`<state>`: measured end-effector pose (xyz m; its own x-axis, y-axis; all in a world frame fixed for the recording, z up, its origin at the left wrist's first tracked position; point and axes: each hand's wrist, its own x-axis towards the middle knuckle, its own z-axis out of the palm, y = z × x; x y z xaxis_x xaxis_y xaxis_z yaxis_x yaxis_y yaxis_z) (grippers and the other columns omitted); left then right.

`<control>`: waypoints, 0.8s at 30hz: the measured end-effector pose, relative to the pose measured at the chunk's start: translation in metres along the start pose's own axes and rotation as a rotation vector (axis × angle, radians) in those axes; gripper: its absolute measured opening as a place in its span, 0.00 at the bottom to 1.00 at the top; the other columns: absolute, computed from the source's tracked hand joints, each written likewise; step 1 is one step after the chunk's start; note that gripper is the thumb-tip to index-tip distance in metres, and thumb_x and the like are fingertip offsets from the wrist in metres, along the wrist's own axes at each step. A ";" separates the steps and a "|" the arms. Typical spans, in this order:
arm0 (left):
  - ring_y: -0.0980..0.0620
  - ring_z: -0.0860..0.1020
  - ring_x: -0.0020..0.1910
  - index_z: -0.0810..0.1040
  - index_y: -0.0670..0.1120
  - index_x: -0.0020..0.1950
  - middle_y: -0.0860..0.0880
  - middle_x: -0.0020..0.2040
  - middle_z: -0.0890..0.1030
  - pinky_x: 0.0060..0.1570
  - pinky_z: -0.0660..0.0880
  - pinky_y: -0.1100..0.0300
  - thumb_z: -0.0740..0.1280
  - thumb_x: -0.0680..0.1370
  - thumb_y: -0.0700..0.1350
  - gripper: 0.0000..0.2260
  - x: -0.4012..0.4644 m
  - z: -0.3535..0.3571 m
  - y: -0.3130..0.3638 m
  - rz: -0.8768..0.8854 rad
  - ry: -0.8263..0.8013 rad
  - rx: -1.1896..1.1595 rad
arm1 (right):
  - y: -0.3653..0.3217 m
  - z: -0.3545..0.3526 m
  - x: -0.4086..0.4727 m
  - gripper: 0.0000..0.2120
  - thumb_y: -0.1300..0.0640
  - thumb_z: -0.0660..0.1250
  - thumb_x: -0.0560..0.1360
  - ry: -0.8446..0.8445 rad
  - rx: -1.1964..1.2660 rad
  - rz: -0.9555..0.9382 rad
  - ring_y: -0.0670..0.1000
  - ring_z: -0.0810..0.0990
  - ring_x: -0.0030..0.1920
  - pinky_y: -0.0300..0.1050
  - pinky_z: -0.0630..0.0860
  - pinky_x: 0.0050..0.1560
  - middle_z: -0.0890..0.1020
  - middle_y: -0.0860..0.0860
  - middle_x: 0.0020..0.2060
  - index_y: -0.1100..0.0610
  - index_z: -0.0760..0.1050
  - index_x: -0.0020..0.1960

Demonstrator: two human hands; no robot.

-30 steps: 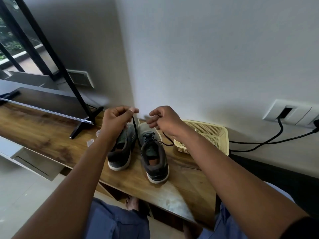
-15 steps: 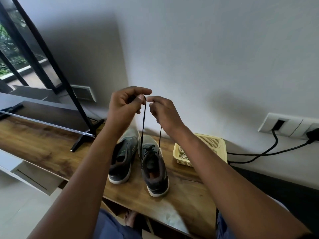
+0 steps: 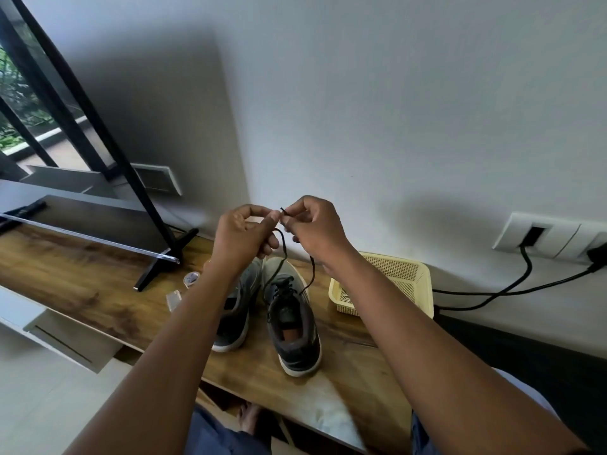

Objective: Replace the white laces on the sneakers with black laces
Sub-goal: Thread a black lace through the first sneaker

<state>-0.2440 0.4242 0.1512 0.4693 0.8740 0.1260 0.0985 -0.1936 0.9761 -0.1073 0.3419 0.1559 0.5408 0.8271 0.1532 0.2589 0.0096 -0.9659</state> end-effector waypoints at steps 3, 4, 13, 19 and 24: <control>0.55 0.73 0.22 0.78 0.48 0.60 0.48 0.27 0.79 0.23 0.69 0.65 0.70 0.83 0.51 0.10 0.003 0.005 -0.006 -0.009 0.026 -0.014 | 0.002 0.001 -0.008 0.02 0.64 0.72 0.78 -0.186 0.244 0.114 0.55 0.84 0.39 0.52 0.83 0.46 0.86 0.60 0.39 0.59 0.82 0.47; 0.56 0.73 0.22 0.77 0.50 0.61 0.49 0.26 0.79 0.22 0.69 0.65 0.69 0.83 0.53 0.10 0.004 0.006 -0.007 -0.002 0.046 0.018 | 0.003 0.001 -0.011 0.02 0.65 0.71 0.79 -0.229 0.281 0.115 0.55 0.84 0.39 0.52 0.84 0.46 0.86 0.62 0.39 0.62 0.83 0.49; 0.55 0.80 0.30 0.81 0.45 0.54 0.46 0.34 0.85 0.30 0.77 0.63 0.68 0.81 0.61 0.19 -0.001 0.005 -0.013 -0.110 0.151 -0.117 | 0.010 0.003 -0.010 0.03 0.62 0.76 0.76 -0.109 0.117 0.156 0.52 0.84 0.36 0.56 0.85 0.49 0.87 0.58 0.36 0.62 0.86 0.45; 0.48 0.86 0.41 0.83 0.33 0.57 0.39 0.45 0.86 0.42 0.83 0.62 0.74 0.78 0.37 0.11 -0.010 0.002 -0.010 -0.255 -0.023 -0.522 | 0.013 0.000 -0.008 0.03 0.64 0.74 0.77 0.026 0.189 0.173 0.47 0.81 0.30 0.40 0.78 0.35 0.86 0.58 0.36 0.65 0.86 0.47; 0.51 0.84 0.36 0.84 0.34 0.56 0.41 0.42 0.85 0.40 0.82 0.63 0.76 0.77 0.38 0.10 -0.011 0.006 -0.008 -0.253 0.028 -0.458 | 0.014 0.001 -0.008 0.03 0.61 0.76 0.76 -0.001 0.113 0.123 0.48 0.83 0.33 0.46 0.83 0.42 0.87 0.56 0.36 0.61 0.87 0.45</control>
<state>-0.2442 0.4138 0.1408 0.4558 0.8812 -0.1254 -0.1907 0.2343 0.9533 -0.1089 0.3364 0.1406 0.5624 0.8262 0.0320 0.0991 -0.0290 -0.9947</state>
